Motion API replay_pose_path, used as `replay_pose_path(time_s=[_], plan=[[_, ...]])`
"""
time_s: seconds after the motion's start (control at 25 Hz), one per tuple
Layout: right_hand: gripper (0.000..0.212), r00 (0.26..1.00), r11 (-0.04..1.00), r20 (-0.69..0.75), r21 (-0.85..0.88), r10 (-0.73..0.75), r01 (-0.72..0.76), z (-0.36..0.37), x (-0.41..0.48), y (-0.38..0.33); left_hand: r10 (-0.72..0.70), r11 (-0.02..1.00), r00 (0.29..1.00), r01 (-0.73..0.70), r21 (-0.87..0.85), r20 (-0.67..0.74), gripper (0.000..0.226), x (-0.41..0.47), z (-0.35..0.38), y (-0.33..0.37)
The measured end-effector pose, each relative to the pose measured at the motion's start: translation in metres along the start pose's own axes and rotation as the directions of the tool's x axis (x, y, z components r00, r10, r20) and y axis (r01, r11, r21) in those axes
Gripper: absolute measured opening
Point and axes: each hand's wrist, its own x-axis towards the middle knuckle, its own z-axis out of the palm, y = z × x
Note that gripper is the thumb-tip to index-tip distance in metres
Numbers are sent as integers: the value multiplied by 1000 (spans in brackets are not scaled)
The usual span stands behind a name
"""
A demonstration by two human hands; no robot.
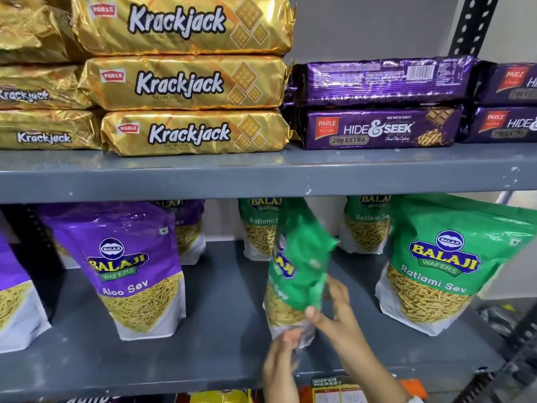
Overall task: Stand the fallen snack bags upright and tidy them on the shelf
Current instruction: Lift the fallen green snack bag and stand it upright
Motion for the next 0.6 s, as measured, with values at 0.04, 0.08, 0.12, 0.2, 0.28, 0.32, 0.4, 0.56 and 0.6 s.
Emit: replay_pose_path(time_s=[0.04,0.08,0.12,0.2,0.28,0.32,0.4,0.56,0.6], plan=[[87,998,999,-57,38,-11,13,-1,-1,5,50,999,998,-50,10,26,19,2,-2,2],[83,995,997,-97,81,-11,18,-3,-1,10,118,993,993,-118,-6,-21,18,11,-6,10],[76,993,993,-118,113,-1,15,-5,1,15,167,984,980,-172,-44,-105,17,25,-12,21],[58,997,990,-73,140,25,-15,-10,8,19,209,972,962,-224,-72,-173,19,56,-22,49],[56,995,971,64,223,75,-88,-15,20,21,167,986,985,-168,-18,-47,22,81,-23,72],[62,990,964,104,240,95,-117,-16,28,22,113,993,993,-112,-20,43,24,84,-21,78],[69,990,970,104,213,98,-118,-15,43,23,64,997,989,-58,-52,132,27,78,-18,82],[63,991,971,73,203,111,-124,-4,58,26,128,986,990,-120,-112,66,27,66,-34,57],[62,989,969,80,204,124,-138,-1,57,26,139,984,987,-128,-123,85,28,65,-36,56]])
